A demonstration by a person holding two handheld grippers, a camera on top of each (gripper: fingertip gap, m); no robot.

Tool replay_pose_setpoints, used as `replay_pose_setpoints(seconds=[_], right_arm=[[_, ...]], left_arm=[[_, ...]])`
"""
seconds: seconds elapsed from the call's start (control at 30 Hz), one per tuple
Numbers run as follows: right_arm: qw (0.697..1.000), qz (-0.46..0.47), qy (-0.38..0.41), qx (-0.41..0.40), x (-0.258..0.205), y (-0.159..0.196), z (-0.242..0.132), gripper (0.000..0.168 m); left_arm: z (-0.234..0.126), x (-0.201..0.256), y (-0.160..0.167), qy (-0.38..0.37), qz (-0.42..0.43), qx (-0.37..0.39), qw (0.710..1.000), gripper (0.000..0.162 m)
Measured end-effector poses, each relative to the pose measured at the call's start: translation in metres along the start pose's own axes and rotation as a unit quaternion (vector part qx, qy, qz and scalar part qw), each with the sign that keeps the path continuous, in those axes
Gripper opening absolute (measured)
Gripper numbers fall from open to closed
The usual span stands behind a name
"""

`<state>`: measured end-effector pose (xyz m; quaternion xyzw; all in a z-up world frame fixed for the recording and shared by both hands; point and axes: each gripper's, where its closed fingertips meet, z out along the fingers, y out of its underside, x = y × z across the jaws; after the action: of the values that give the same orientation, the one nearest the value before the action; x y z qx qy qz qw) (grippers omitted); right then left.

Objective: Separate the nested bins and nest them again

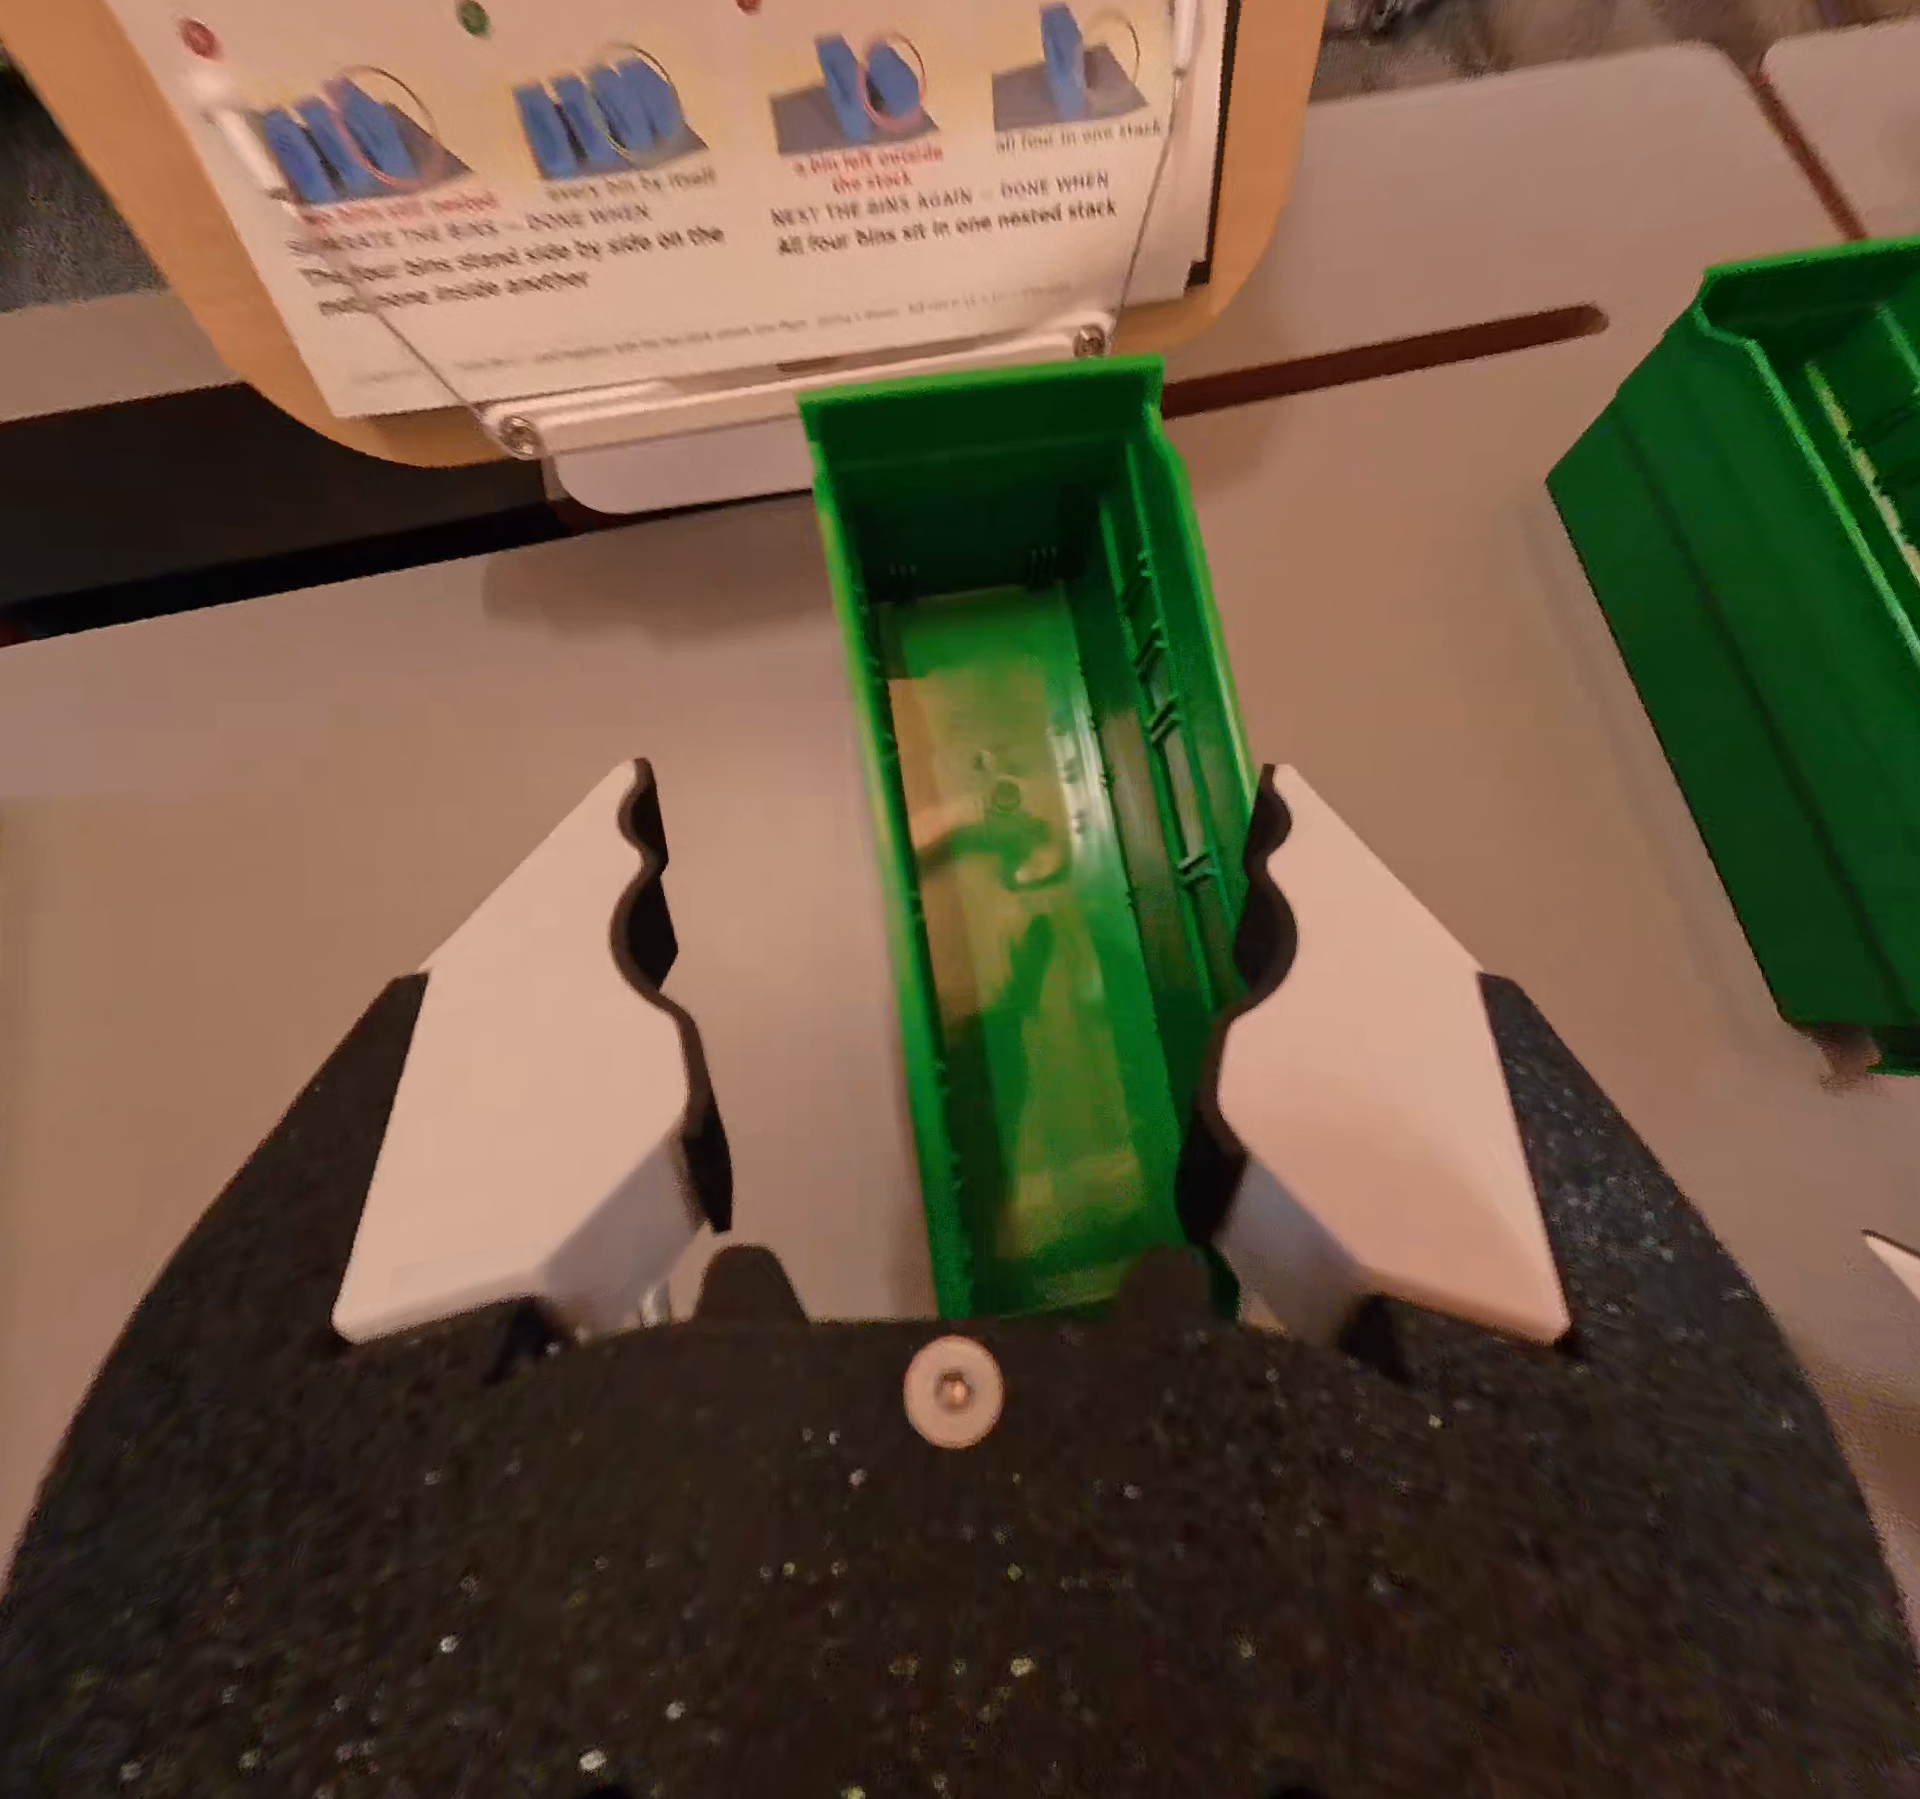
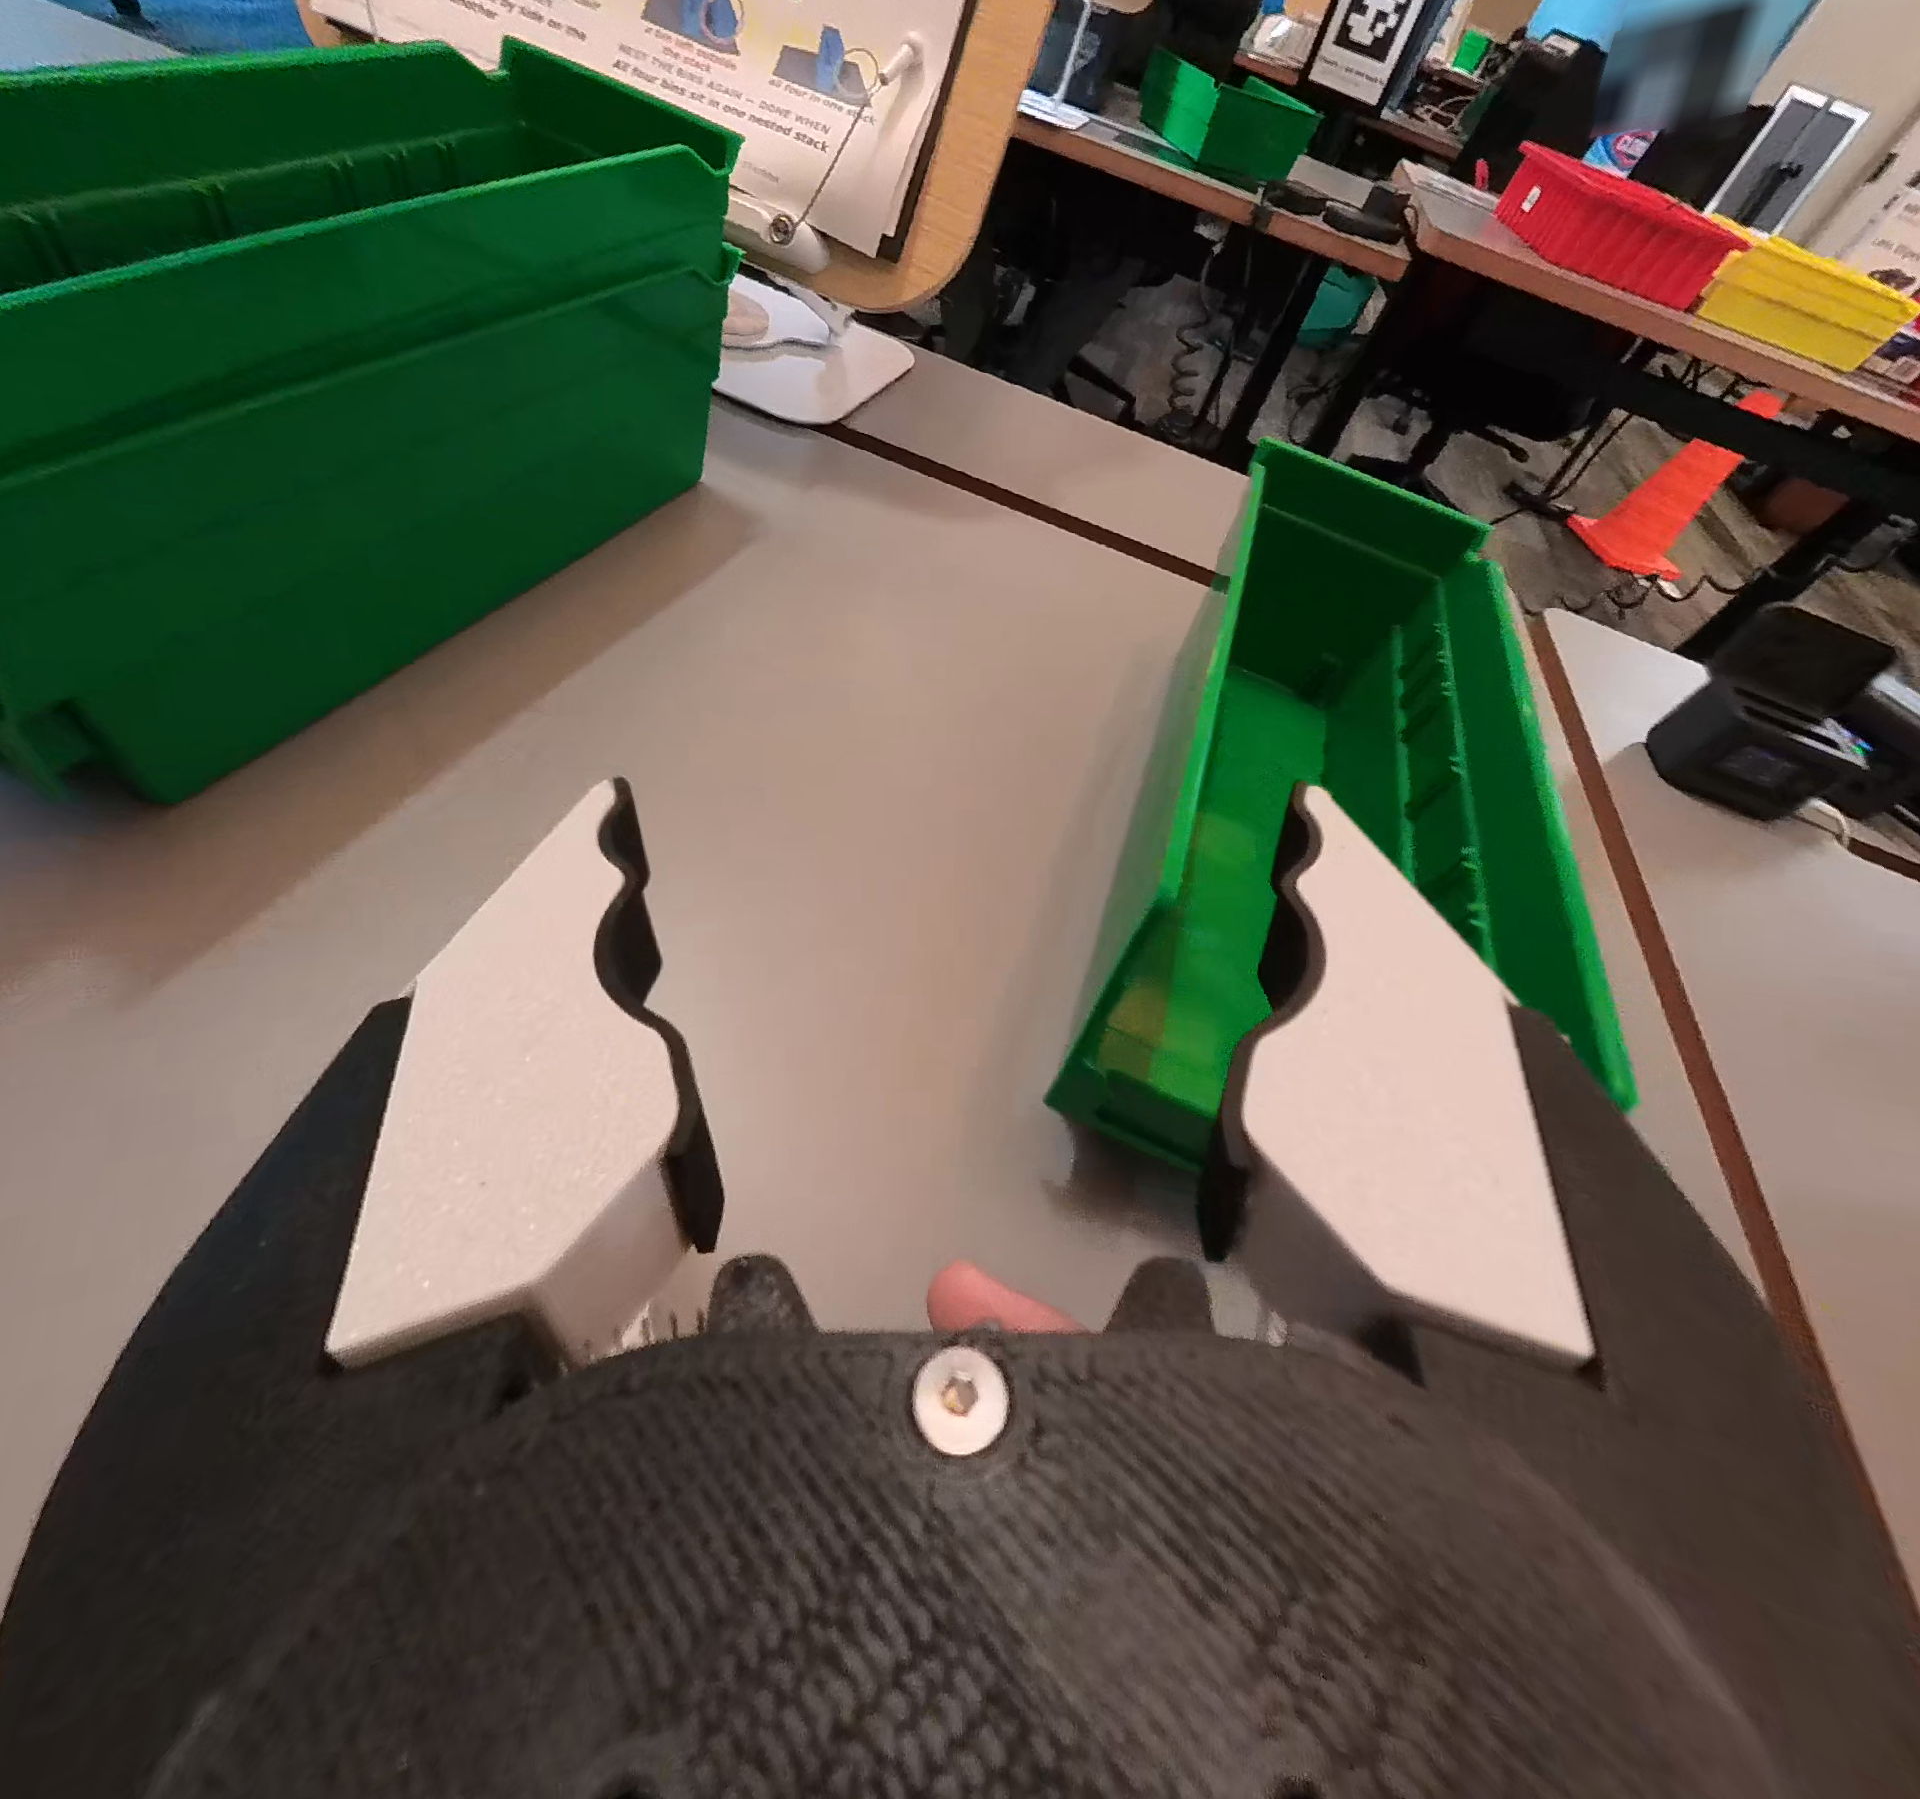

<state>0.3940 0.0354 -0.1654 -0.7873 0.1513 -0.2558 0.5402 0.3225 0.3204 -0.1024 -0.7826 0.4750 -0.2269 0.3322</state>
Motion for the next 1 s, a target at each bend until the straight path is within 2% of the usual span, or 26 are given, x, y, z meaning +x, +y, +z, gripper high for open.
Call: replay_pose_setpoints(seconds=[0.13,0.23,0.37,0.47,0.57,0.7,0.9,1.0], right_arm=[[1.0,0.009,0.028,-0.006,0.016,0.007,-0.013,0.118],[0.998,0.006,0.053,-0.016,0.03,0.014,-0.024,0.118],[0.997,0.012,0.08,-0.02,0.047,0.018,-0.036,0.117],[0.996,0.019,0.089,-0.022,0.056,0.022,-0.039,0.117],[0.995,0.033,0.087,-0.024,0.059,0.027,-0.037,0.117],[0.996,0.054,0.067,-0.031,0.053,0.035,-0.03,0.116],[0.996,0.037,0.067,-0.035,0.048,0.035,-0.029,0.116],[0.997,0.036,0.065,-0.036,0.047,0.036,-0.028,0.115]], left_arm=[[-0.012,-0.021,0.012,0.028,0.002,0.032,0.999,0.096],[-0.021,-0.023,0.047,0.088,-0.009,0.022,0.996,0.082],[-0.045,-0.018,0.093,0.174,-0.04,0.058,0.982,0.066],[-0.056,-0.02,0.13,0.201,-0.019,0.076,0.976,0.055],[-0.067,-0.012,0.147,0.241,0.002,0.112,0.964,0.049],[-0.073,-0.008,0.152,0.23,0.045,0.144,0.962,0.04],[-0.057,0.015,0.169,0.226,0.085,0.114,0.964,0.026],[-0.05,0.015,0.169,0.196,0.092,0.112,0.97,0.017]])
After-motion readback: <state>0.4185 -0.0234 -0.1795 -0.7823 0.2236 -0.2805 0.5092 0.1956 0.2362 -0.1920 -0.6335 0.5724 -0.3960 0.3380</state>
